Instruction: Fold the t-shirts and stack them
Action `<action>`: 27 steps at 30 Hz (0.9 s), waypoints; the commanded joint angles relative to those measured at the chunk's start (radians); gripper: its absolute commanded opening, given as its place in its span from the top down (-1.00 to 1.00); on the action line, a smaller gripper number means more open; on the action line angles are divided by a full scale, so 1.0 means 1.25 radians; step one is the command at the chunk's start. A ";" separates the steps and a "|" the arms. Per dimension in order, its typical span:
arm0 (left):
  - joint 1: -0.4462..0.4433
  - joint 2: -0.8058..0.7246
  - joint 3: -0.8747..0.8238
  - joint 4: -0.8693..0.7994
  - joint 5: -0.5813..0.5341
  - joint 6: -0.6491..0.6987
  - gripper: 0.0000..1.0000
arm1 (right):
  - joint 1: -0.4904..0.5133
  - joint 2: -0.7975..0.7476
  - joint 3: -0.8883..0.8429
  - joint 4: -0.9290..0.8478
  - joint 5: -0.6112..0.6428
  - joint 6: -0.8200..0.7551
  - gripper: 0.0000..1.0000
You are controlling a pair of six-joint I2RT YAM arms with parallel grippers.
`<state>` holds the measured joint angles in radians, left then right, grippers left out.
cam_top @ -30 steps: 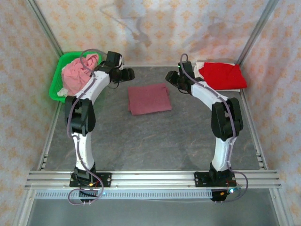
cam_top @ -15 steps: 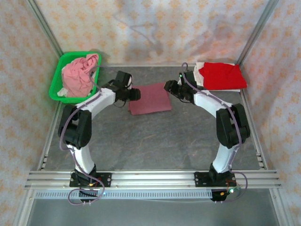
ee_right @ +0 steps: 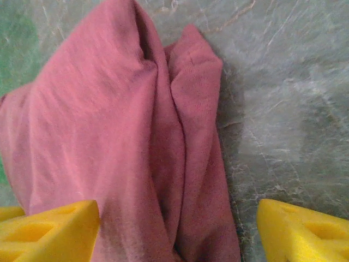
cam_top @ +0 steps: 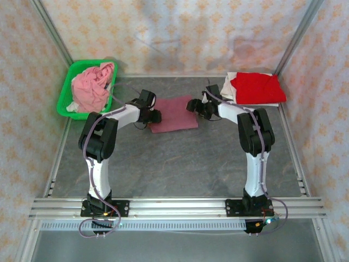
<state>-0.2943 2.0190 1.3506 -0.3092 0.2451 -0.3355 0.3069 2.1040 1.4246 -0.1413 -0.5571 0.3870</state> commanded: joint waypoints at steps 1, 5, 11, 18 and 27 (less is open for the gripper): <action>0.002 0.020 -0.012 0.020 -0.032 -0.005 0.15 | 0.006 0.028 0.023 0.013 -0.048 -0.019 -0.52; 0.002 0.029 -0.012 0.023 -0.031 -0.008 0.17 | 0.020 0.053 0.025 0.029 -0.068 -0.010 -0.50; 0.002 0.023 -0.019 0.030 -0.027 -0.014 0.18 | 0.055 0.055 0.018 0.056 -0.058 0.010 -0.39; 0.002 0.022 -0.019 0.035 -0.021 -0.016 0.19 | 0.082 0.066 0.026 0.072 -0.046 0.042 -0.10; 0.002 -0.033 -0.043 0.047 -0.033 -0.035 -0.14 | 0.057 0.070 0.041 0.054 -0.030 0.067 0.91</action>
<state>-0.2943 2.0216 1.3327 -0.2489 0.2424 -0.3508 0.3950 2.1727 1.4506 -0.0628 -0.6010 0.4507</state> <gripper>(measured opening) 0.541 0.080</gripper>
